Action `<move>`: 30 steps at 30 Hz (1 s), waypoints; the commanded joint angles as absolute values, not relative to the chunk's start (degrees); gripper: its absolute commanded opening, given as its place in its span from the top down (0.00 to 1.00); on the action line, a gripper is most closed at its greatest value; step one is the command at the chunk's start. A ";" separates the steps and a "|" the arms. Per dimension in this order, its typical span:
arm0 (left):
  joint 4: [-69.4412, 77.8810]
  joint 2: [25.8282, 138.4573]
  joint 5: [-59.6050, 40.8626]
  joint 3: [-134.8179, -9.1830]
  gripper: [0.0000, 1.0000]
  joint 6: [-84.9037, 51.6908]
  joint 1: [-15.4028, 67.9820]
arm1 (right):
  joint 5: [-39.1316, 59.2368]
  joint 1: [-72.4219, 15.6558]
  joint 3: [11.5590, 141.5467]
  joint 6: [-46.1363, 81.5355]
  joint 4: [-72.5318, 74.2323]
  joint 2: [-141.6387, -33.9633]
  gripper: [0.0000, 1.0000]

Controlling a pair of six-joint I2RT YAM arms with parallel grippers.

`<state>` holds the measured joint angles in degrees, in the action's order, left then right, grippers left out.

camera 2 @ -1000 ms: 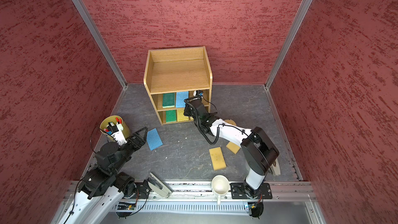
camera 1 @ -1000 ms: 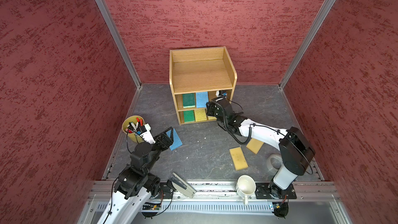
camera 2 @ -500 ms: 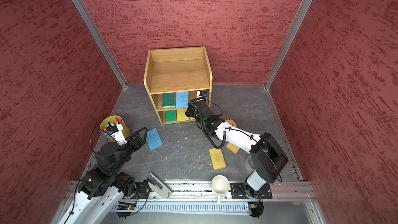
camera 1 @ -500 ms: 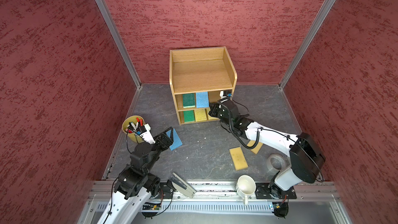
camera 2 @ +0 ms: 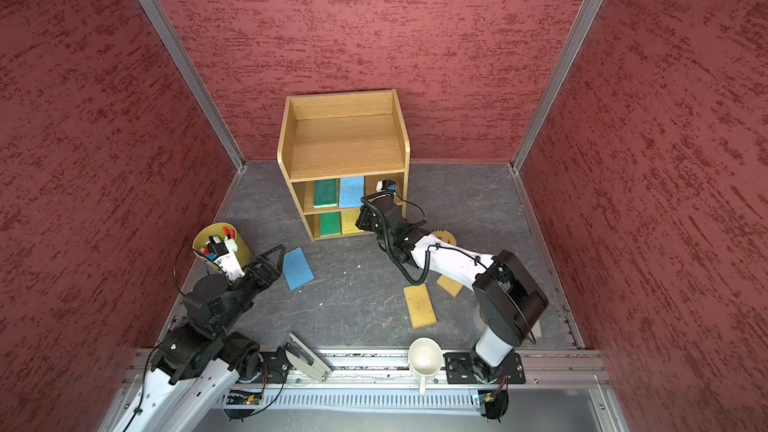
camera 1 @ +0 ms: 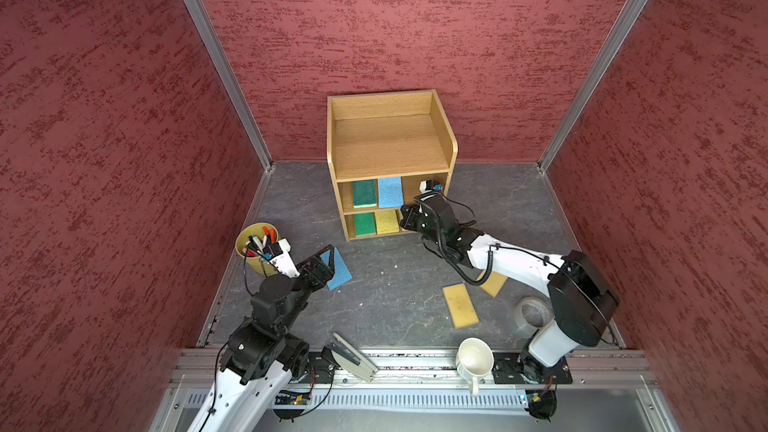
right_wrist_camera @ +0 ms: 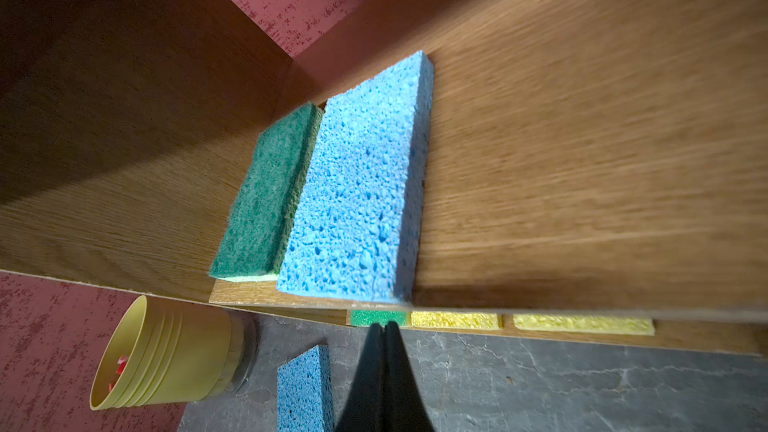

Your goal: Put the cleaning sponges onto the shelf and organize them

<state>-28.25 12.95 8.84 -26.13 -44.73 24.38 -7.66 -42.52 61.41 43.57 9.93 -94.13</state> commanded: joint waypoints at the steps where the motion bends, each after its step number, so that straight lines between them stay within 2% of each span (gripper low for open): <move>1: -27.08 12.72 8.35 -26.19 0.15 -44.64 23.99 | -7.65 -42.41 63.21 44.25 9.41 -94.89 1.00; 30: -27.14 12.49 8.17 -25.66 0.14 -44.69 23.99 | -5.74 -41.89 65.83 44.64 12.63 -98.39 1.00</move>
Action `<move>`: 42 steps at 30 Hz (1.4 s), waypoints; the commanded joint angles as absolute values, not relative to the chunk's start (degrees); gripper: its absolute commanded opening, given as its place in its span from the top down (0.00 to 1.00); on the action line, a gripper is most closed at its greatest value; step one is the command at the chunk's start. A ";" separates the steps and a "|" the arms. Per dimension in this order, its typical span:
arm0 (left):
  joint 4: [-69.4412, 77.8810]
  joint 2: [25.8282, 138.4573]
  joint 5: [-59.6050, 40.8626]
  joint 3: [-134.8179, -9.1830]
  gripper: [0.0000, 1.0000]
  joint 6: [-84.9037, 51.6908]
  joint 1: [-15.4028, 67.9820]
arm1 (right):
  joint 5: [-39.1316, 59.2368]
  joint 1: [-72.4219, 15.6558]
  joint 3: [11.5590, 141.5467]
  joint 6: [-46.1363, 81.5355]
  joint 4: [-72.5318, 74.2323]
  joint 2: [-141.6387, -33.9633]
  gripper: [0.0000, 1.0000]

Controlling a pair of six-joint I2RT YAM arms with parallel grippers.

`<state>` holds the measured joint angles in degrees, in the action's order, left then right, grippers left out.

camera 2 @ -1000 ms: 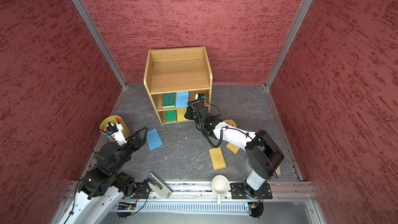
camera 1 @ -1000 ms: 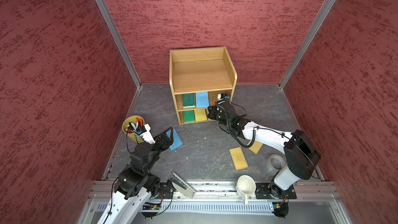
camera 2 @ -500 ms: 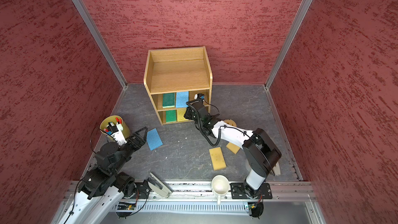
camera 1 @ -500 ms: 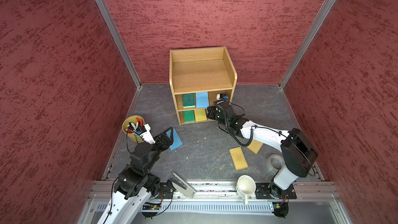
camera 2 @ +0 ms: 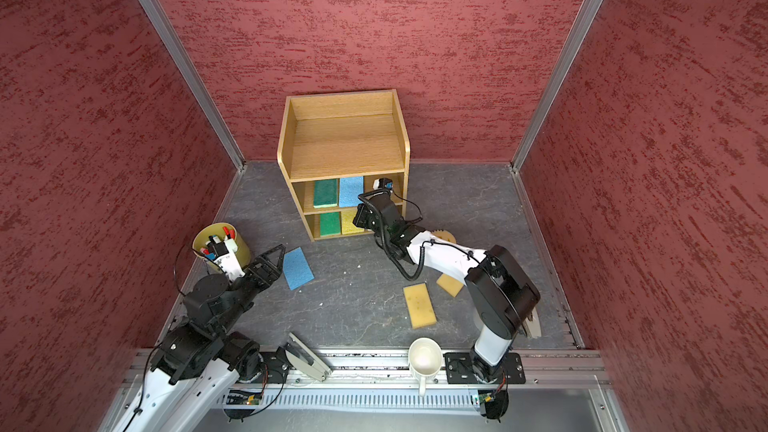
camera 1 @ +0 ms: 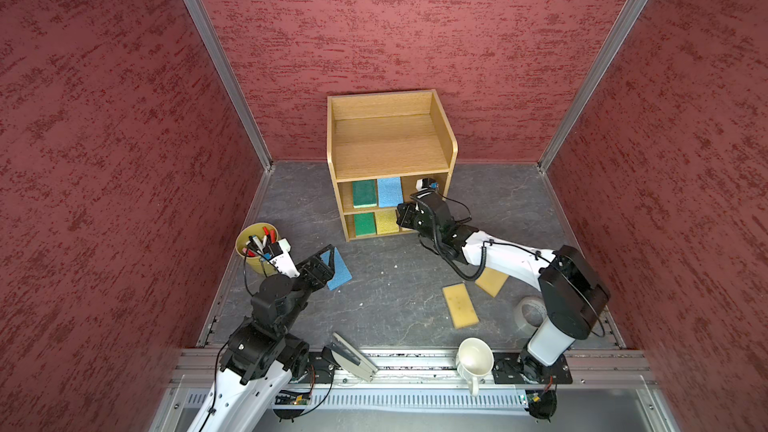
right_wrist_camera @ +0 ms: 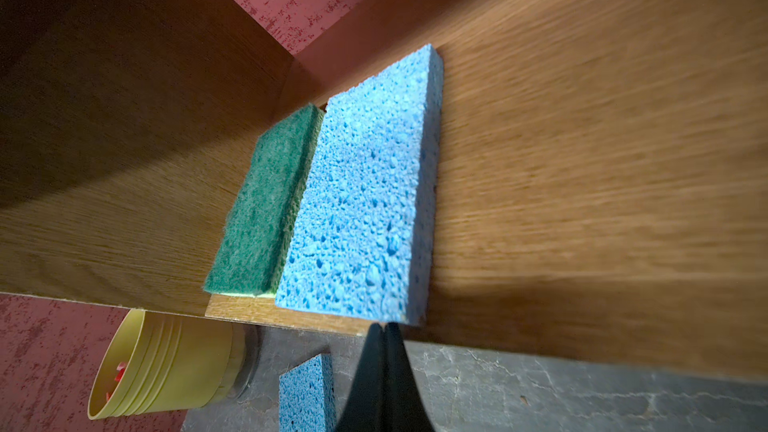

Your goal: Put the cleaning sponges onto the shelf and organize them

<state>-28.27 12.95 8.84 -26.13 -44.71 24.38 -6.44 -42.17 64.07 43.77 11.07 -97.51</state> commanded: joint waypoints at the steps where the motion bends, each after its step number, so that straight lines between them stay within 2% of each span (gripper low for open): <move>1: -27.21 12.49 8.17 -25.73 0.14 -44.65 23.96 | -5.62 -41.85 65.94 44.73 12.81 -98.54 1.00; 25: -27.47 12.24 8.11 -25.58 0.14 -44.67 23.93 | -10.07 -41.44 65.62 44.61 12.04 -98.28 1.00; 42: -27.34 12.41 7.94 -25.94 0.14 -44.96 23.98 | -6.57 -42.65 64.81 44.39 12.15 -97.27 1.00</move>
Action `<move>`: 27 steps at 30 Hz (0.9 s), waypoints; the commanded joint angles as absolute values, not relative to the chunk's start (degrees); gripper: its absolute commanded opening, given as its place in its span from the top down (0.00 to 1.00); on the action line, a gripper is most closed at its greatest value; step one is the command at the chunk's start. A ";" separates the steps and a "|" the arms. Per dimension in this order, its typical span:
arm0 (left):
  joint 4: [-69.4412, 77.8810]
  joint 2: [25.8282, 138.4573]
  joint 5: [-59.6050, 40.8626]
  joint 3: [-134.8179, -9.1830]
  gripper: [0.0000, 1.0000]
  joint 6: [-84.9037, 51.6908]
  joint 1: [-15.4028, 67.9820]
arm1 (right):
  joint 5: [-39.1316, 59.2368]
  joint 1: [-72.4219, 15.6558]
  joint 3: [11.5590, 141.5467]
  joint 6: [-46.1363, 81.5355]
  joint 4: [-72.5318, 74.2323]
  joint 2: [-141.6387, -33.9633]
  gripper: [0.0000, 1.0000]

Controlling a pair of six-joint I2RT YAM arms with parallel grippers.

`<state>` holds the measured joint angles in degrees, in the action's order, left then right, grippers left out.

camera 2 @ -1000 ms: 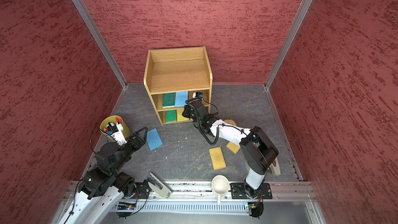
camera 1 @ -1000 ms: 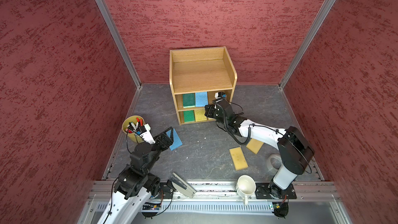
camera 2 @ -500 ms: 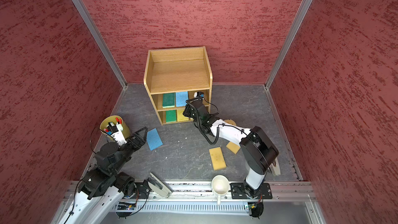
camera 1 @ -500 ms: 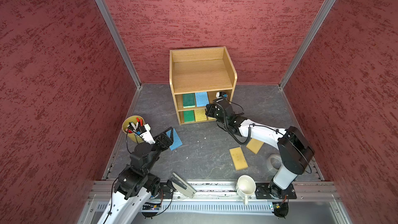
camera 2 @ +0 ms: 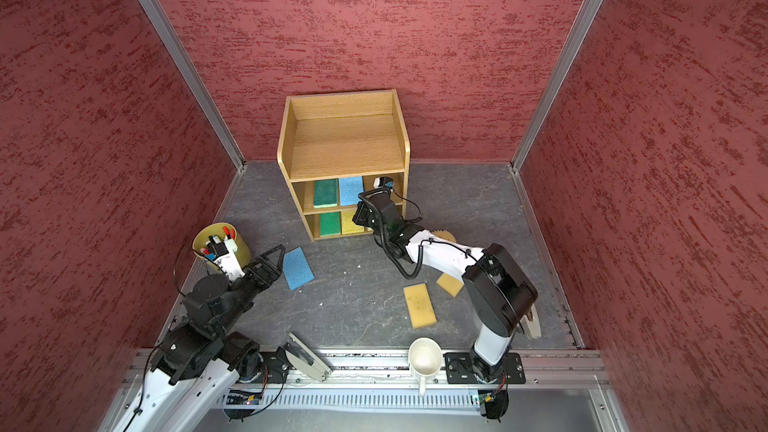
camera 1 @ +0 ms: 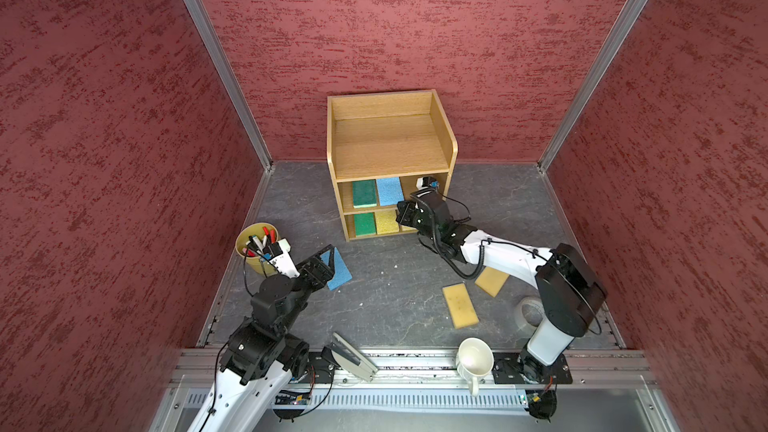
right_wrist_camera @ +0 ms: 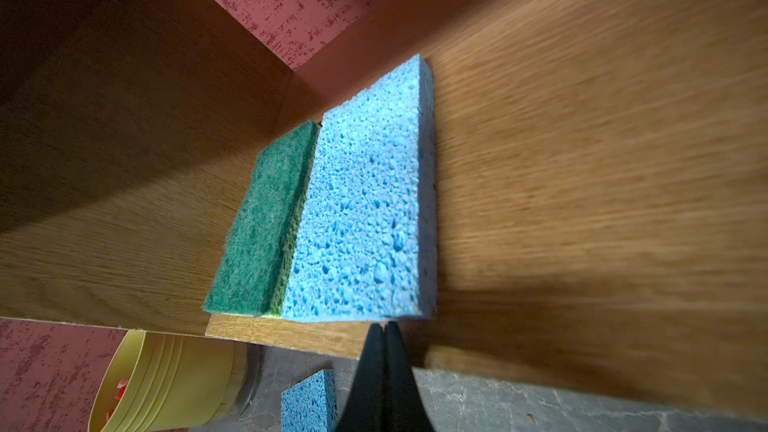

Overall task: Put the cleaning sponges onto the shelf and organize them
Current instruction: 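Withdraw the right gripper while the left gripper reaches for the other blue sponge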

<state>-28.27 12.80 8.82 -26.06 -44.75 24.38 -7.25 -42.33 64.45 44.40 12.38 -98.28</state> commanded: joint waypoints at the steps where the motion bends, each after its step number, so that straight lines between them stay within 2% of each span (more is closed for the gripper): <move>1: -27.31 12.39 7.83 -25.95 0.14 -44.99 23.99 | -6.55 -42.71 64.78 44.37 12.13 -97.27 1.00; 9: -28.68 12.35 7.90 -26.61 0.14 -44.91 23.95 | -6.66 -43.59 63.57 43.00 10.87 -95.50 1.00; 13: -33.56 10.95 10.31 -27.56 0.14 -45.10 23.99 | -7.88 -46.94 61.88 38.40 7.41 -93.40 1.00; 20: -48.07 12.63 16.17 -27.04 0.17 -46.99 23.99 | -7.18 -54.40 55.78 27.53 6.46 -90.03 0.90; 24: -45.73 16.05 15.39 -23.19 0.18 -47.81 23.98 | -2.07 -55.02 53.32 27.30 6.29 -90.02 0.81; 27: -41.15 20.45 15.38 -20.58 0.22 -47.38 23.91 | 0.26 -55.04 50.59 28.74 8.50 -89.19 0.79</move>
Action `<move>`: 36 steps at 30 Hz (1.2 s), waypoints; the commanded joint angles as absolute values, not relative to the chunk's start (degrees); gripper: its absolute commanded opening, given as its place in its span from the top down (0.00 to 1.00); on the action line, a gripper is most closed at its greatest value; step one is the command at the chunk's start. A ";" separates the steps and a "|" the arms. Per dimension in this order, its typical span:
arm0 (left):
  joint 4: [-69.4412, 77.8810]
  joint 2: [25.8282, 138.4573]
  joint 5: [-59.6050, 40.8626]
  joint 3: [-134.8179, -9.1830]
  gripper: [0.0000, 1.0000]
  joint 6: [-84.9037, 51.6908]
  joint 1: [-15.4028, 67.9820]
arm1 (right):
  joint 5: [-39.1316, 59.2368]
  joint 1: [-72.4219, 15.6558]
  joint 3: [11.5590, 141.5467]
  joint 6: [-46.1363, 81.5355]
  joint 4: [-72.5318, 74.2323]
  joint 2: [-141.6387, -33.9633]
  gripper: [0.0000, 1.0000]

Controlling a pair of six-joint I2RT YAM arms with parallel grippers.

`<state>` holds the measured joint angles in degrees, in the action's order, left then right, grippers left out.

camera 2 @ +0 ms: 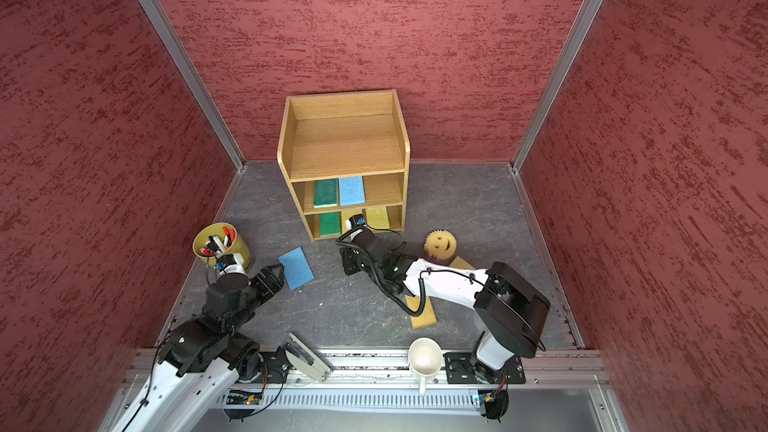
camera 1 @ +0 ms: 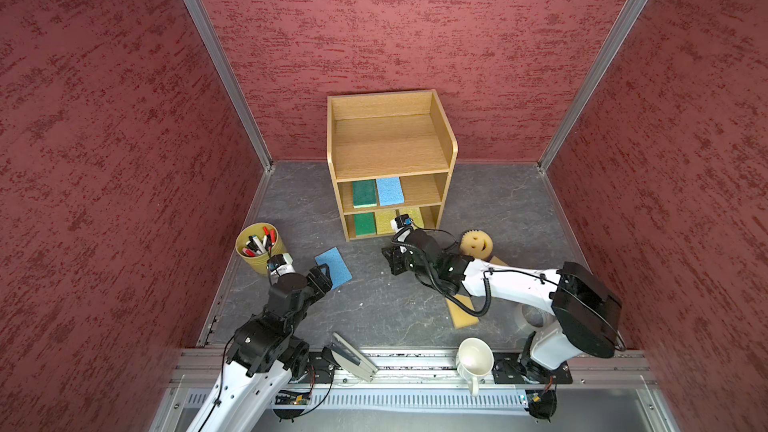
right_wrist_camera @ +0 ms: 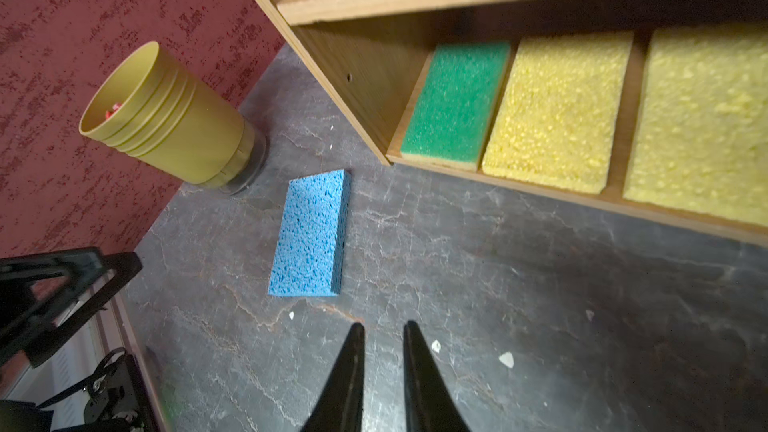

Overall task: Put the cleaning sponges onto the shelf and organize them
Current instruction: 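Withdraw the right gripper while the left gripper reaches for the other blue sponge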

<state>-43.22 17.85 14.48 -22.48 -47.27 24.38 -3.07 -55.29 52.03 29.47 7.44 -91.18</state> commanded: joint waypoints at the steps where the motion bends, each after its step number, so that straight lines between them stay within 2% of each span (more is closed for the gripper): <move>1: -39.55 22.21 15.46 -19.87 0.23 -47.37 23.84 | 0.48 -55.05 49.60 29.24 9.50 -88.65 0.79; 6: -32.50 31.10 14.47 -17.86 0.22 -46.25 21.94 | -1.80 -54.95 45.85 30.58 11.08 -86.25 0.79; 10: -23.51 37.32 9.19 -15.55 0.23 -45.53 18.80 | -5.67 -54.93 44.22 31.07 9.78 -84.62 0.79; 17: -16.09 41.66 7.08 -13.18 0.37 -45.28 15.76 | -7.38 -53.93 42.61 31.29 10.02 -83.57 0.79; 22: -13.54 45.76 6.56 -13.41 0.39 -45.08 14.77 | -7.95 -53.07 42.63 31.77 9.76 -83.58 0.80; 24: -11.99 48.27 6.69 -13.54 0.48 -45.35 14.76 | -8.04 -52.79 42.34 31.99 9.86 -83.58 0.80; 27: -9.46 52.42 6.33 -13.96 0.54 -45.17 14.77 | -8.11 -52.49 42.10 32.25 9.81 -83.58 0.81; 34: -8.36 61.07 6.27 -16.39 0.51 -45.16 14.77 | -8.64 -51.73 42.53 32.52 8.86 -83.58 0.81; 35: -7.99 61.93 5.72 -16.73 0.53 -45.34 14.79 | -8.66 -51.68 42.69 32.65 8.64 -83.58 0.81; 36: -7.91 62.74 5.03 -17.15 0.60 -45.35 14.91 | -8.71 -51.58 42.86 32.78 8.37 -83.58 0.81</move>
<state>-7.62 60.69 6.37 -16.75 -45.50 15.05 -6.92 -52.05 42.54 31.94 8.78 -84.42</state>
